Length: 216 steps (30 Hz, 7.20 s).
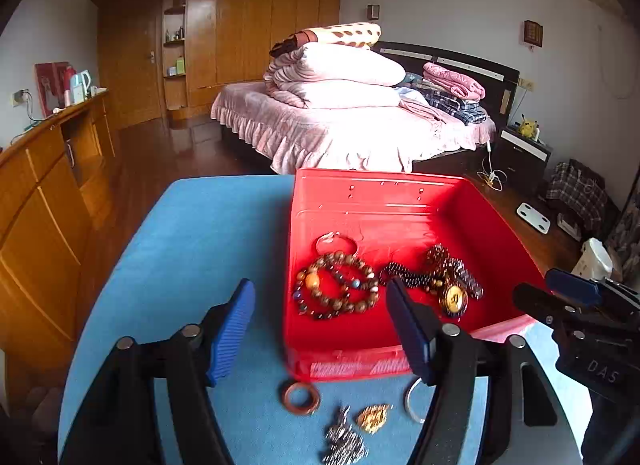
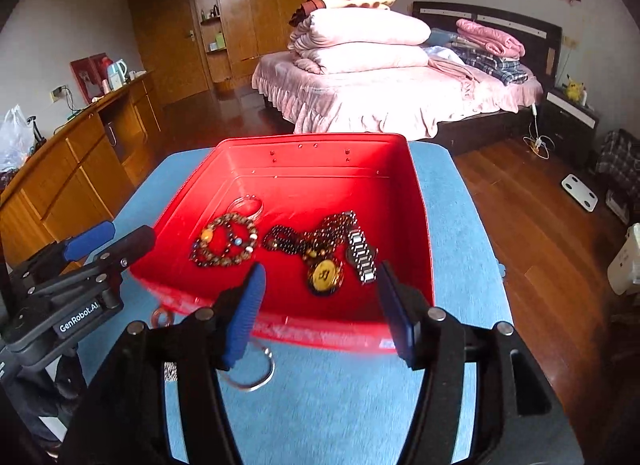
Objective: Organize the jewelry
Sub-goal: 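Withdraw both tools toward the silver chain pendant and thin silver bangle, then grasp the silver chain pendant with the left tool while the right tool grasps the thin bangle, then carry the chain pendant and bangle into the red tin box and open both tools, then withdraw both tools toward the gold leaf pendant and copper ring, then grasp the gold leaf pendant with the right tool while the left tool grasps the copper ring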
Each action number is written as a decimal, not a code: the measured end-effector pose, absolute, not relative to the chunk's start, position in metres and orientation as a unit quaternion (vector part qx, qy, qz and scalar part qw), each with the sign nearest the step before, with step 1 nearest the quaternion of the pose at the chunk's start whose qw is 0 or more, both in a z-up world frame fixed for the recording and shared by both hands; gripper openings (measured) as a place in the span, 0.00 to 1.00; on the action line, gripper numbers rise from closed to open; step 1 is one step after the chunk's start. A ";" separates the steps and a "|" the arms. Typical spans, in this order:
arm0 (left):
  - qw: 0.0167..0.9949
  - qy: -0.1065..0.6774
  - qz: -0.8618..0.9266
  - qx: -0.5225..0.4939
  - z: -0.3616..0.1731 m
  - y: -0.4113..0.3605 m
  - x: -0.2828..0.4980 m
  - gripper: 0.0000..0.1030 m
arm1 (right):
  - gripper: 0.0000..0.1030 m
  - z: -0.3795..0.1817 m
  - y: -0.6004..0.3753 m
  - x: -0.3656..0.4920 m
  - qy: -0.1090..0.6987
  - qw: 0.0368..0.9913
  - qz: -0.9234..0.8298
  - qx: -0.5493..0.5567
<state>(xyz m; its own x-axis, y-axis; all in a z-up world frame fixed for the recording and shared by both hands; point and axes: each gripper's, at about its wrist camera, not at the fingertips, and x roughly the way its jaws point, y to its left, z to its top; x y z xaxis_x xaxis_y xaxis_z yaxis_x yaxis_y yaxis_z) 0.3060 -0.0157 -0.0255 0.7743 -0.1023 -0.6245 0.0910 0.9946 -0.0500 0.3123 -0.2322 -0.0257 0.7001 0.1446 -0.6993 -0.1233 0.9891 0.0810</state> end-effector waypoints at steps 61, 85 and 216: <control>0.908 0.410 -0.080 0.002 -0.096 0.010 0.248 0.73 | 0.45 -0.101 -0.193 0.267 0.443 0.894 0.064 -0.014; 0.895 0.425 -0.134 -0.005 -0.105 -0.024 0.258 0.23 | 0.47 -0.106 -0.219 0.258 0.439 0.897 0.051 -0.003; 0.923 0.384 -0.007 -0.032 -0.090 0.103 0.256 0.69 | 0.46 -0.106 -0.100 0.276 0.446 0.890 0.081 -0.049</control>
